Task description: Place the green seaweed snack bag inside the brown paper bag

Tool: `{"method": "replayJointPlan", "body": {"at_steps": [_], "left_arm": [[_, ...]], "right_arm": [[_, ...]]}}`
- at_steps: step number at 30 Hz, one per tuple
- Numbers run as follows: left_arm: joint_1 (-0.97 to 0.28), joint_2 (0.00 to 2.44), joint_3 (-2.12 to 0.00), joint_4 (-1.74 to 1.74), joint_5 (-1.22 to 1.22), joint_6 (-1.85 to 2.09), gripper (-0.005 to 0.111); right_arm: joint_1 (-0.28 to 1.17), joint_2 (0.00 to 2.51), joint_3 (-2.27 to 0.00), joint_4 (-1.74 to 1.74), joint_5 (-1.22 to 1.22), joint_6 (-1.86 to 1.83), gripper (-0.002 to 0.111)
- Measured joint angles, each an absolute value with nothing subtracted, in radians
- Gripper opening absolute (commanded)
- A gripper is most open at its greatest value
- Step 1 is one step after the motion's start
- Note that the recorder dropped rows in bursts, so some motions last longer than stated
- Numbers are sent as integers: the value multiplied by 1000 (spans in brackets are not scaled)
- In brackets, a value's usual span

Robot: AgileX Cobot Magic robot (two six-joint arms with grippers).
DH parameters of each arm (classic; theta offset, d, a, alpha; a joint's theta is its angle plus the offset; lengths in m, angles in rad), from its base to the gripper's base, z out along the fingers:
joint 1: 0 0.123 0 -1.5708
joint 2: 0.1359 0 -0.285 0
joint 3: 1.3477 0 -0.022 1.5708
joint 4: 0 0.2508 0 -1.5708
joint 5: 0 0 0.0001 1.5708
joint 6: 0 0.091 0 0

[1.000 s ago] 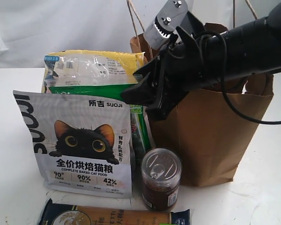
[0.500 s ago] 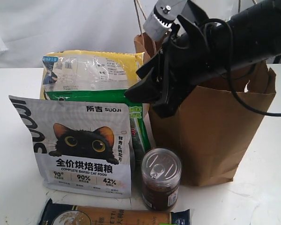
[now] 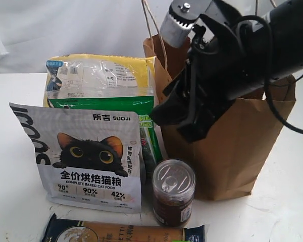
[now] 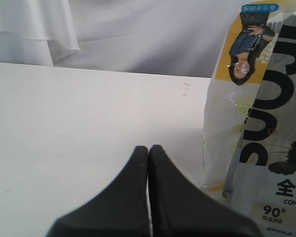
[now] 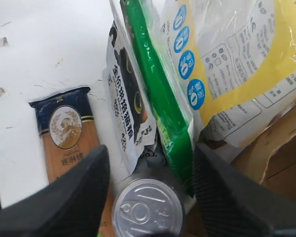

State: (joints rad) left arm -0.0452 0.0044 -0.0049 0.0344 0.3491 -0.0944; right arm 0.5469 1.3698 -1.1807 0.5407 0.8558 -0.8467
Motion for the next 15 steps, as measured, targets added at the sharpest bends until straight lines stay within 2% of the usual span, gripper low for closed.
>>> {"method": "replayJointPlan", "body": {"at_steps": [8, 15], "left_arm": [[-45, 4, -5, 34, 349, -94, 0], [-45, 4, -5, 34, 349, -94, 0]], "right_arm": [[547, 1345, -1181, 545, 978, -739, 48], [547, 1342, -1070, 561, 859, -737, 48]]}}
